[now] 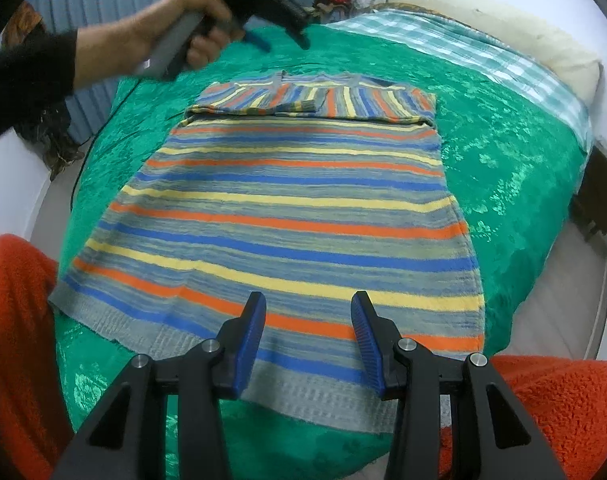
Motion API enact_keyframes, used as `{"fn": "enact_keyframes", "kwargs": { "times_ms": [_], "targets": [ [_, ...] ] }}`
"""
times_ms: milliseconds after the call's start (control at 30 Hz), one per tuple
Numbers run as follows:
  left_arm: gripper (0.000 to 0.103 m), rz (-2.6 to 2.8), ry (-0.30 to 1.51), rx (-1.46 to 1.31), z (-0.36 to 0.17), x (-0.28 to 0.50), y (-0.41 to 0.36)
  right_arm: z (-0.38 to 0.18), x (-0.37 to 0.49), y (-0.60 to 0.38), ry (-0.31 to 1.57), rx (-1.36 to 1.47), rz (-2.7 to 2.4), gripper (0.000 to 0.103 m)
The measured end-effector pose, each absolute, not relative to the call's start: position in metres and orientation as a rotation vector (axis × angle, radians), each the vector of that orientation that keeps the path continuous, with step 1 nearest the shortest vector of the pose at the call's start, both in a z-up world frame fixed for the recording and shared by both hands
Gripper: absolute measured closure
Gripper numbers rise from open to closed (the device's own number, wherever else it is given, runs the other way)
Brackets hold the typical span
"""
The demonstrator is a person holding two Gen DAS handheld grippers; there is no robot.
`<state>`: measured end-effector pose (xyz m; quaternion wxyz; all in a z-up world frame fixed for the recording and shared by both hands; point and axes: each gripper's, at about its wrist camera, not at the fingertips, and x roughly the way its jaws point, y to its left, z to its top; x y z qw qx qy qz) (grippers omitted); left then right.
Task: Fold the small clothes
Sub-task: 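Grasp the extended sleeve cuff with the left tool, fold it across the body, release, then pinch the ribbed hem with the left tool while the right tool pinches it too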
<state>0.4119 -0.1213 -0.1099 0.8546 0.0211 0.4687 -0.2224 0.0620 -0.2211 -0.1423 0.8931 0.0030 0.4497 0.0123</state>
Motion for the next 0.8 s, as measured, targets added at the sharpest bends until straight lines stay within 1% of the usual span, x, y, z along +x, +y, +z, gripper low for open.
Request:
{"fn": "enact_keyframes", "kwargs": {
  "times_ms": [33, 100, 133, 167, 233, 267, 300, 333, 367, 500, 600, 733, 800],
  "targets": [
    [0.037, -0.419, 0.998, 0.011, -0.117, 0.418, -0.106, -0.143, 0.061, -0.223, 0.934, 0.011, 0.027, 0.058],
    [0.050, -0.345, 1.020, 0.003, -0.134, 0.425, -0.086, -0.144, 0.062, -0.225, 0.940, 0.019, 0.030, 0.058],
    [0.053, -0.326, 1.045, 0.021, -0.147, 0.424, -0.075, -0.146, 0.063, -0.226, 0.946, 0.024, 0.033, 0.058],
    [0.055, -0.307, 1.076, 0.060, -0.160, 0.420, -0.067, -0.146, 0.064, -0.227, 0.949, 0.030, 0.036, 0.058],
    [0.060, -0.230, 1.156, 0.223, -0.193, 0.404, -0.048, -0.146, 0.066, -0.228, 0.948, 0.036, 0.037, 0.058],
    [0.063, -0.220, 1.146, 0.276, -0.200, 0.393, -0.037, -0.146, 0.065, -0.228, 0.946, 0.037, 0.037, 0.058],
    [0.050, -0.212, 1.128, 0.289, -0.198, 0.387, -0.030, -0.146, 0.065, -0.228, 0.945, 0.039, 0.037, 0.058],
    [0.043, -0.186, 1.121, 0.284, -0.192, 0.382, -0.018, -0.146, 0.065, -0.228, 0.946, 0.043, 0.037, 0.058],
    [0.040, -0.181, 1.111, 0.251, -0.184, 0.379, -0.009, -0.146, 0.065, -0.229, 0.949, 0.046, 0.038, 0.058],
    [0.040, -0.196, 1.014, 0.145, -0.147, 0.379, 0.006, -0.151, 0.066, -0.227, 0.966, 0.046, 0.037, 0.058],
    [0.038, -0.251, 0.984, 0.116, -0.138, 0.385, -0.018, -0.153, 0.069, -0.224, 0.971, 0.039, 0.038, 0.058],
    [0.035, -0.358, 0.975, 0.176, -0.152, 0.379, -0.079, -0.152, 0.071, -0.218, 0.967, 0.030, 0.043, 0.058],
    [0.032, -0.386, 0.990, 0.214, -0.170, 0.374, -0.112, -0.153, 0.071, -0.215, 0.967, 0.025, 0.046, 0.058]
  ]
}}
